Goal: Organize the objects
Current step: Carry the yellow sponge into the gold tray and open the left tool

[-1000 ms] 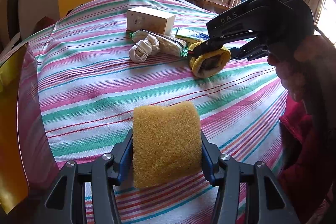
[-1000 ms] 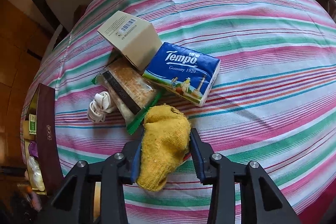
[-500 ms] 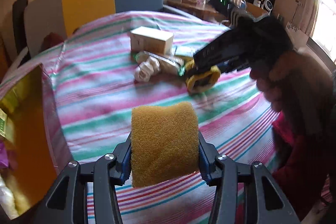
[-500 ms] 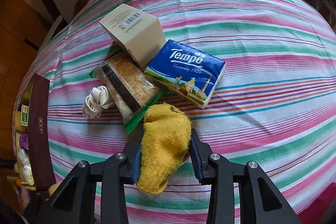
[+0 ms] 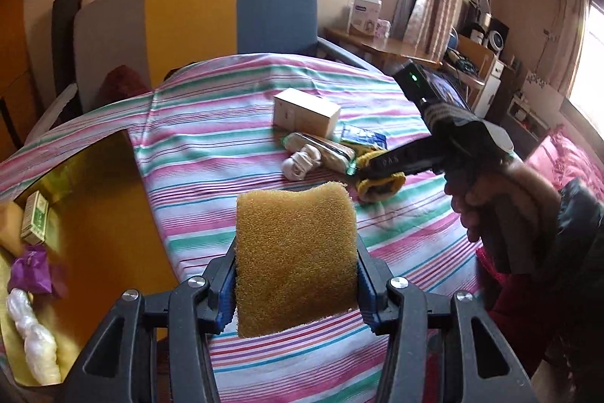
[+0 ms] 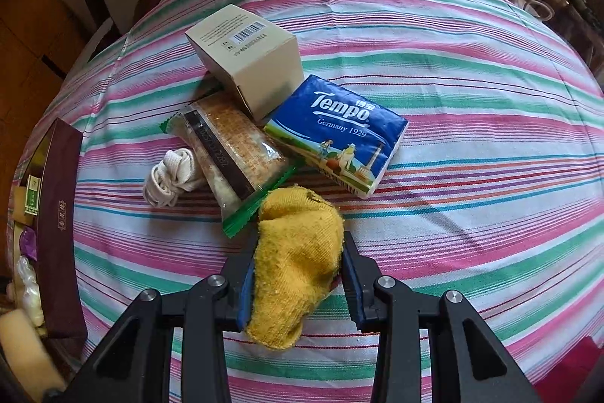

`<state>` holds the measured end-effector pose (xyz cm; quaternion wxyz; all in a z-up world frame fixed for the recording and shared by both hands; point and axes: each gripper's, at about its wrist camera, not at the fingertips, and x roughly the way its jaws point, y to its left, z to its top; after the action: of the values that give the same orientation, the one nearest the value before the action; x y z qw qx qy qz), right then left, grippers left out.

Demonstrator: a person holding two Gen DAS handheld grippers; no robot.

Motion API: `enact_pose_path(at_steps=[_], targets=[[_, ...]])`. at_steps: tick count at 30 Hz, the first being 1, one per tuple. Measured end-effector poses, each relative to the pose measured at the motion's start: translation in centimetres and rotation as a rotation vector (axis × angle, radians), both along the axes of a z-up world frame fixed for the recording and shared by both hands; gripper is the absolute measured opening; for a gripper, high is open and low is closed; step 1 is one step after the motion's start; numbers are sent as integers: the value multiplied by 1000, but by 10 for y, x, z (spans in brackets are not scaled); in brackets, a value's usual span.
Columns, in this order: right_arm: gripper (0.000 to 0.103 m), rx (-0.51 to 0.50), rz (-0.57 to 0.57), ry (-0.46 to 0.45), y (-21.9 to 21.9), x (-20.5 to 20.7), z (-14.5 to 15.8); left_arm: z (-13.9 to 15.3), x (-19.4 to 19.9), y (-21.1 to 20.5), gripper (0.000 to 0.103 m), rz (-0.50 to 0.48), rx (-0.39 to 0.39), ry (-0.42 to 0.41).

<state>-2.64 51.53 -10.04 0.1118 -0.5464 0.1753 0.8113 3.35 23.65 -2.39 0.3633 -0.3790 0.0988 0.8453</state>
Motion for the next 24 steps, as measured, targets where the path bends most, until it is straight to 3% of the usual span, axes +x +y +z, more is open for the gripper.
enact_pose_path(at_steps=[8,16,24], targets=[[39,38,15,-3,-14,-7,-2,2,-35,-57,51,145,50,-78],[39,65,30,-6,-20,-8,-2,-31,-92,-150,51,418,70,-251],[39,73,34,-7,-21,-8,-1,-62,-118,-192,52,570,-45,-259]])
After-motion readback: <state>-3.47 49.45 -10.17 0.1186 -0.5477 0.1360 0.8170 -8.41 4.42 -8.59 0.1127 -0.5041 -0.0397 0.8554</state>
